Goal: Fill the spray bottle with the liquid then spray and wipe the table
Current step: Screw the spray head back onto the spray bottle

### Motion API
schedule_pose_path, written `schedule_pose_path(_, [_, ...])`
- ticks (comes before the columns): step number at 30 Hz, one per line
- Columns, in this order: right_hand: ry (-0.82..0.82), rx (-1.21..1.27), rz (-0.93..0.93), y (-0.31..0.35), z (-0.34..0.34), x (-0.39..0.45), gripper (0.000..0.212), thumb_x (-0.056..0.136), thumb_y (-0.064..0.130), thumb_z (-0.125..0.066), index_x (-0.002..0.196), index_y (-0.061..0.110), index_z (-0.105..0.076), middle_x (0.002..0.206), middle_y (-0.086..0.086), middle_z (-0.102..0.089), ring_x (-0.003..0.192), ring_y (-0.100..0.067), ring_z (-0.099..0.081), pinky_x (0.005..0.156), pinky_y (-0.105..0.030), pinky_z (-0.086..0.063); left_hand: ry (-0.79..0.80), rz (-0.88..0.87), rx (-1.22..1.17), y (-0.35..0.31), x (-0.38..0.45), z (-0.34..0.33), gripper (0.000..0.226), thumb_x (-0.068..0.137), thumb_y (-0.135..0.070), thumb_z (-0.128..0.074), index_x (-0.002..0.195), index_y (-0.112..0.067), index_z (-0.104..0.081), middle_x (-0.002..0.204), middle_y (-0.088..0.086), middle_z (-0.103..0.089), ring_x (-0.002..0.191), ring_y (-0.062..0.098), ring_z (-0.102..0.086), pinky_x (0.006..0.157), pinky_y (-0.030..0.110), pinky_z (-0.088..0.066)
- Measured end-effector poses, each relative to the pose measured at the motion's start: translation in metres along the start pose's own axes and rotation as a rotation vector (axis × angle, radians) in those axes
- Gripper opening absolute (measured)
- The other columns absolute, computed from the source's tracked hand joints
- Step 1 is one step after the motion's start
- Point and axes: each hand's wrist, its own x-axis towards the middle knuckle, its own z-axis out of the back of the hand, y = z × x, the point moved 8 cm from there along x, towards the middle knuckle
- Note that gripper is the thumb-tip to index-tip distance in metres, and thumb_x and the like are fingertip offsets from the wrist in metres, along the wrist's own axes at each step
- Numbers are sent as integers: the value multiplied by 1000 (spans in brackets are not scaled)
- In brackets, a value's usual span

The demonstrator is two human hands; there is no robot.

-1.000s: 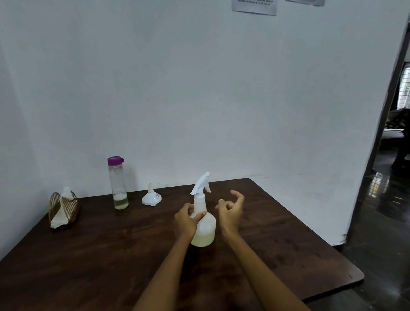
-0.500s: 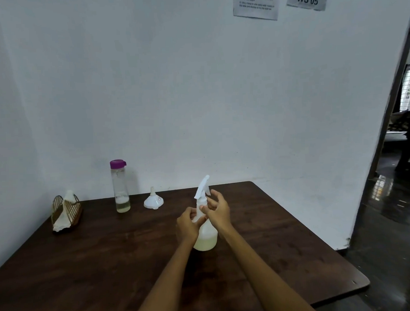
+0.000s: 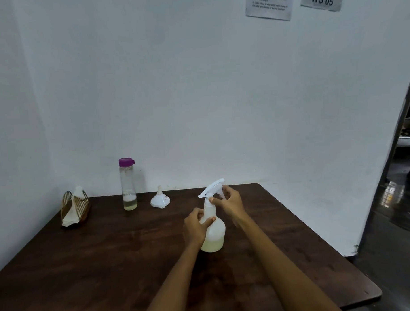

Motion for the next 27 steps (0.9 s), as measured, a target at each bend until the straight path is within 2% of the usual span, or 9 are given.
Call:
schedule_pose_path(2, [-48, -18, 22, -3, -1, -3, 19, 77, 14, -75, 93, 10, -64, 93, -3, -69, 88, -17, -66, 69, -22, -51, -9, 2, 7, -1, -1, 1, 35, 81, -29, -73, 107, -8, -62, 114, 5, -66, 106, 18, -61, 79, 21, -46])
schedule_pose_path(3, [-79, -65, 48, -5, 0, -5, 16, 77, 20, -76, 82, 12, -63, 80, -1, -66, 74, -14, -62, 61, -21, -48, -14, 4, 10, -1, -1, 1, 35, 81, -29, -73, 107, -8, -62, 114, 4, -67, 106, 18, -61, 79, 22, -46])
schedule_pose_path(5, [-144, -192, 86, -9, 1, -9, 26, 76, 33, -76, 78, 11, -62, 72, -2, -64, 65, -14, -59, 59, -29, -49, -12, 1, 12, -1, -1, 1, 36, 81, -30, -72, 108, -9, -62, 113, 4, -67, 106, 18, -62, 81, 24, -47])
schedule_pose_path(7, [-196, -273, 108, -7, 5, -14, 32, 75, 39, -75, 78, 9, -65, 76, -5, -68, 67, -16, -63, 61, -32, -52, 4, -2, 11, -2, -1, 0, 36, 81, -31, -72, 108, -9, -62, 114, 5, -67, 106, 18, -61, 82, 24, -47])
schedule_pose_path(10, [-155, -271, 123, -3, 11, -13, 28, 75, 33, -75, 81, 6, -69, 75, -5, -69, 64, -12, -61, 56, -25, -47, 10, 2, 2, -1, 0, -1, 38, 81, -31, -73, 110, -9, -62, 116, 5, -67, 108, 18, -61, 81, 22, -45])
schedule_pose_path(13, [-40, -131, 79, -5, 11, -11, 23, 77, 20, -76, 96, 7, -70, 87, -3, -71, 76, -12, -65, 59, -18, -49, 3, -4, -15, 1, 0, -2, 37, 81, -29, -73, 109, -8, -62, 116, 6, -67, 107, 19, -62, 83, 23, -47])
schedule_pose_path(15, [-6, -66, 45, -9, 4, -10, 29, 76, 14, -77, 103, 8, -68, 98, -7, -72, 88, -18, -69, 69, -25, -57, 1, -16, -14, 1, 0, -3, 37, 81, -29, -73, 109, -8, -62, 115, 6, -67, 107, 19, -62, 83, 23, -48])
schedule_pose_path(20, [-120, -10, 8, -17, 1, -9, 26, 73, 12, -79, 96, 7, -70, 98, -12, -73, 89, -25, -70, 77, -39, -60, -11, -40, 32, -2, -1, -3, 35, 83, -29, -70, 109, -8, -61, 113, 5, -66, 106, 19, -61, 78, 21, -44])
schedule_pose_path(27, [-337, -214, 63, -12, -1, -28, 27, 72, 31, -78, 86, 10, -67, 87, -5, -72, 83, -20, -69, 69, -32, -55, -64, -51, 99, -6, -8, -3, 30, 86, -24, -66, 111, -9, -59, 113, 4, -64, 107, 18, -60, 85, 25, -47])
